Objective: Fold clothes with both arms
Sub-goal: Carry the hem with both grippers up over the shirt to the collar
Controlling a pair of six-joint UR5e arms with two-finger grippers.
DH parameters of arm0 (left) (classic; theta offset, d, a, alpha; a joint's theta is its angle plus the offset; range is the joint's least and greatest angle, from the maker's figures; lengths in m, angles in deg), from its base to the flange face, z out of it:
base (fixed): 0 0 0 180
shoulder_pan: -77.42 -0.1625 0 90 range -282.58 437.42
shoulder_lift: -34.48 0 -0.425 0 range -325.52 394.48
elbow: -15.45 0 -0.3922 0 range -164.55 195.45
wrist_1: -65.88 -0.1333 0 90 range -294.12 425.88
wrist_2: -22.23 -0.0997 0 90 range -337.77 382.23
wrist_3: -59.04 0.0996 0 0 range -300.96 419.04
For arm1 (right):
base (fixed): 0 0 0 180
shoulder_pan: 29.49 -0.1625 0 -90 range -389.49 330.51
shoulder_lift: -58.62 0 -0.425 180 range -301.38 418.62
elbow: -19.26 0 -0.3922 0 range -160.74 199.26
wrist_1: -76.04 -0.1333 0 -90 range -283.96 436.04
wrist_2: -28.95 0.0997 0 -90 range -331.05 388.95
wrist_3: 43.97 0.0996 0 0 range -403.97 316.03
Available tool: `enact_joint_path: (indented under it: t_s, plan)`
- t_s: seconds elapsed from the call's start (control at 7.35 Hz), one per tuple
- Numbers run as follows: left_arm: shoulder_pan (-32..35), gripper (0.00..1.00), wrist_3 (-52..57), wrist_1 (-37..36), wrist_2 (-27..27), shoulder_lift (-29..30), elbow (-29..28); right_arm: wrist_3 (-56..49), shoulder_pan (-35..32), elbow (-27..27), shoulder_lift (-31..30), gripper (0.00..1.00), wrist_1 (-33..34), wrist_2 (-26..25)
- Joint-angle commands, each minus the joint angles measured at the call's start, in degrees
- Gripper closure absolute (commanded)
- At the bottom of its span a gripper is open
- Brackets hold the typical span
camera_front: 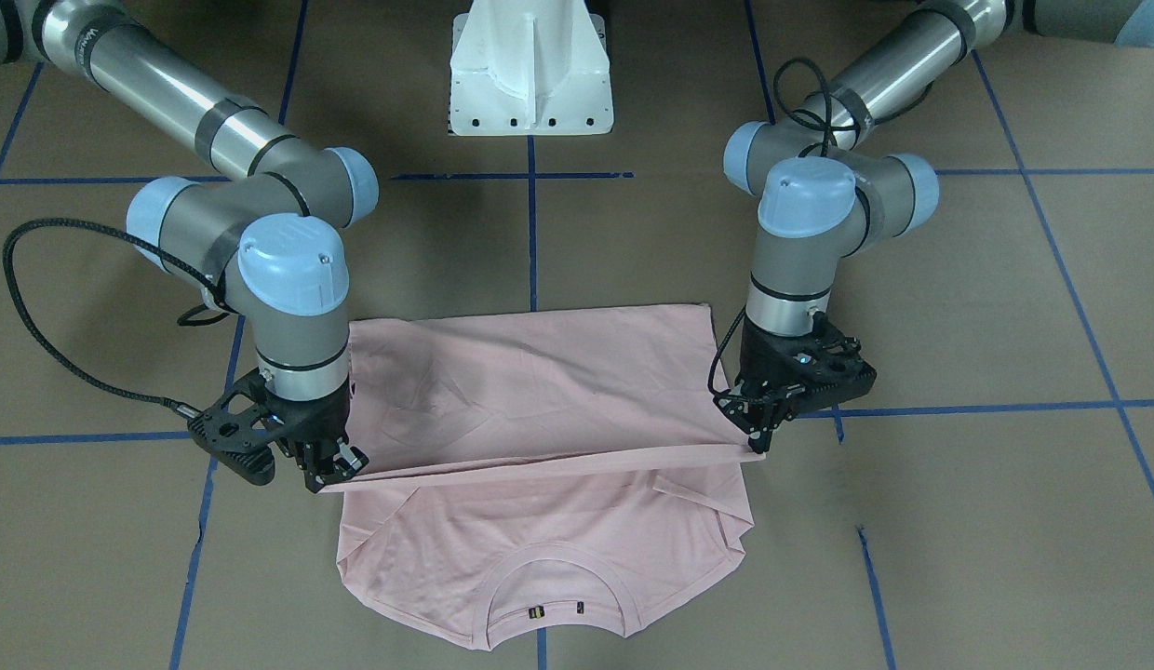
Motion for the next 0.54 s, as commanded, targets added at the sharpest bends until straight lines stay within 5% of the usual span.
enact_joint_path:
  t_s: [0.0,0.41]
  plan:
    - [0.39,1.0,0.82,1.67,-2.14,4.04,-6.54,-0.52,-0.48,4.92,2.55,1.0,-1.42,-0.02]
    - [2.07,1.0,4.17,5.97,-2.15,4.4,-9.97,-0.7,-0.74,10.55,6.95,1.0,-1.86,-0.28]
